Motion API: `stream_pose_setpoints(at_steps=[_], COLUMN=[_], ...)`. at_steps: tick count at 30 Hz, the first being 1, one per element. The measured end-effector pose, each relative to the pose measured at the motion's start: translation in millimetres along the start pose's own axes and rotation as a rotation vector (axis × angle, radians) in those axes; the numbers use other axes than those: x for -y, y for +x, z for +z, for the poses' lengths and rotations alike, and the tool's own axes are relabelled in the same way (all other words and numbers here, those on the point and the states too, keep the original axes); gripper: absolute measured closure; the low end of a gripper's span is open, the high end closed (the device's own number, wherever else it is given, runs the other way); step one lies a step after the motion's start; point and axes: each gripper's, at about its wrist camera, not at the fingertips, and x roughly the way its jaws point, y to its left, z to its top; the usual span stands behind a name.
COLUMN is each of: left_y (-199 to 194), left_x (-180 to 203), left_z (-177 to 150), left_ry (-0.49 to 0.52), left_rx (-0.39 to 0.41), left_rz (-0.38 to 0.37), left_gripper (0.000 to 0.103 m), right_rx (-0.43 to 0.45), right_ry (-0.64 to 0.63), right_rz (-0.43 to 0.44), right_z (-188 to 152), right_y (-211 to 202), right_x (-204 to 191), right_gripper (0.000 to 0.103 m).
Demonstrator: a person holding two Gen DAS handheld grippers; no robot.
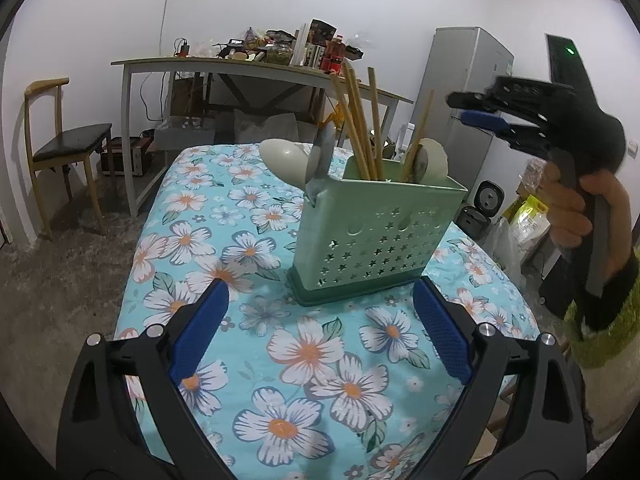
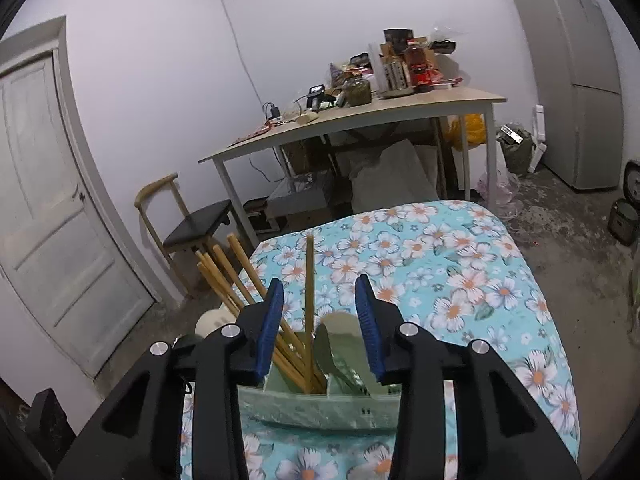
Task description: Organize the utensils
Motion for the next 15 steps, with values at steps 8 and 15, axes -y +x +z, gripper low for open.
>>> stream_pose_setpoints(at_steps=[8,15], left_y=[2,7], left_x=[11,21], left_z=[9,17], left_ry=[-0.049,-0.110], left_rx=[-0.016,-0.059], left_rz=[0.092,0.240], left_gripper=[0.008,0.008], right_rx=[-0.029,-0.093], right_ry=[0.024,-0.059], right_rz=[-0.081,-0.185], right_z=[-54,-104], right_y=[-40,-56], right_x=[18,11], right_gripper=[0.043,0.020])
